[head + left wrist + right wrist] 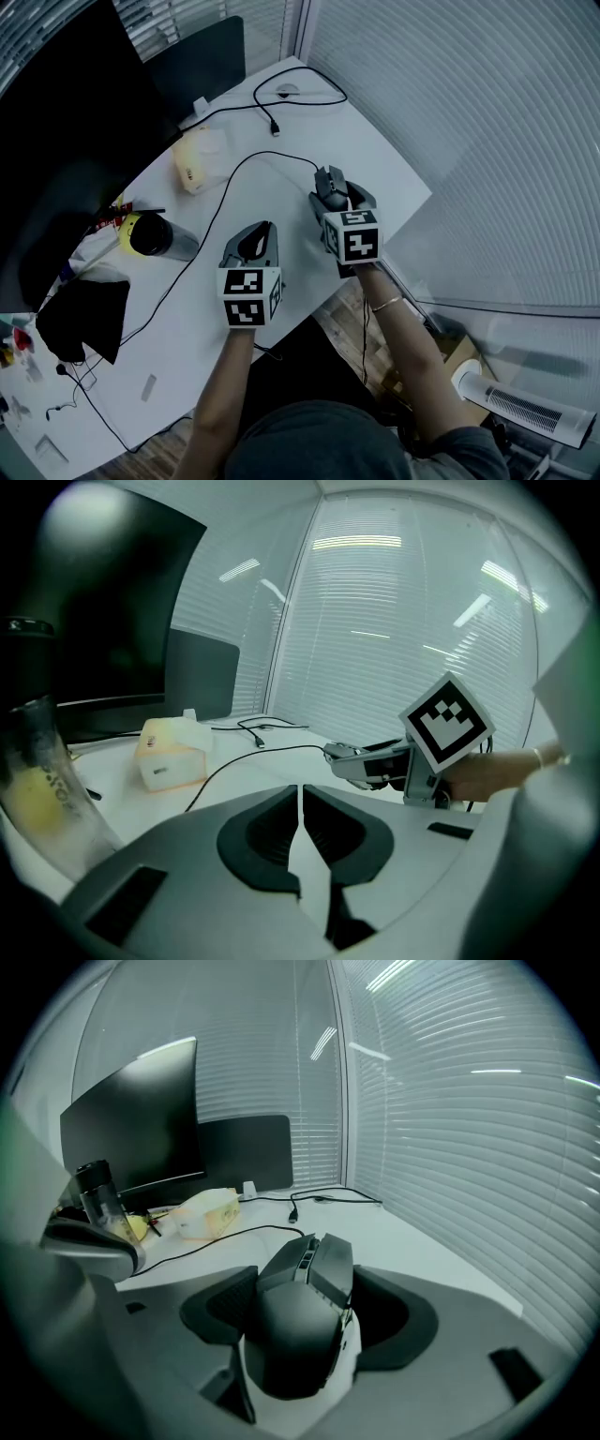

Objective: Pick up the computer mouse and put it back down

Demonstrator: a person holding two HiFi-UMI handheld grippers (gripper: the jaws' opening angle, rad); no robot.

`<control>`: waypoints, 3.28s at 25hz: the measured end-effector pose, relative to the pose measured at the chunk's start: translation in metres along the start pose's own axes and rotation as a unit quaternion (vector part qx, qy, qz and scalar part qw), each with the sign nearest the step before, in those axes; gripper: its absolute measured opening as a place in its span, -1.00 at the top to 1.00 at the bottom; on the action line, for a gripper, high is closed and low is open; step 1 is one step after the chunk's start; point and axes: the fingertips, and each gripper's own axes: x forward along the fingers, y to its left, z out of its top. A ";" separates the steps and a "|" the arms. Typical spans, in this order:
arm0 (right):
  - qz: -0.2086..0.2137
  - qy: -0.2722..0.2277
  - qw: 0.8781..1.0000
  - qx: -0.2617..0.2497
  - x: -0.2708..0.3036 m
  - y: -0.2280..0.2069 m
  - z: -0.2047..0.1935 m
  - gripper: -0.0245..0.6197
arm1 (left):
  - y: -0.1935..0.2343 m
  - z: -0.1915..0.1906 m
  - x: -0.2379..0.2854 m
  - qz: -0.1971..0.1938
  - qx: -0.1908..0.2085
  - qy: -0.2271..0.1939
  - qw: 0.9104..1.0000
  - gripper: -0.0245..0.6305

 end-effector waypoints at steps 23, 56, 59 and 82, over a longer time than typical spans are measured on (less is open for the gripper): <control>0.053 -0.001 0.997 -0.058 -0.038 0.026 -0.024 -0.05 | -0.015 -0.011 -0.043 0.005 -0.018 -0.023 1.000 0.83; 0.156 0.067 0.979 -0.117 0.022 -0.039 -0.051 -0.02 | -0.037 -0.022 0.011 0.113 -0.079 0.001 0.991 0.83; 0.160 0.067 0.978 -0.116 0.024 -0.040 -0.051 -0.01 | -0.036 -0.025 0.012 0.115 -0.082 0.004 0.990 0.83; 0.181 0.075 0.976 -0.095 0.031 -0.040 -0.055 -0.07 | -0.028 -0.018 0.017 0.139 -0.078 0.003 0.987 0.83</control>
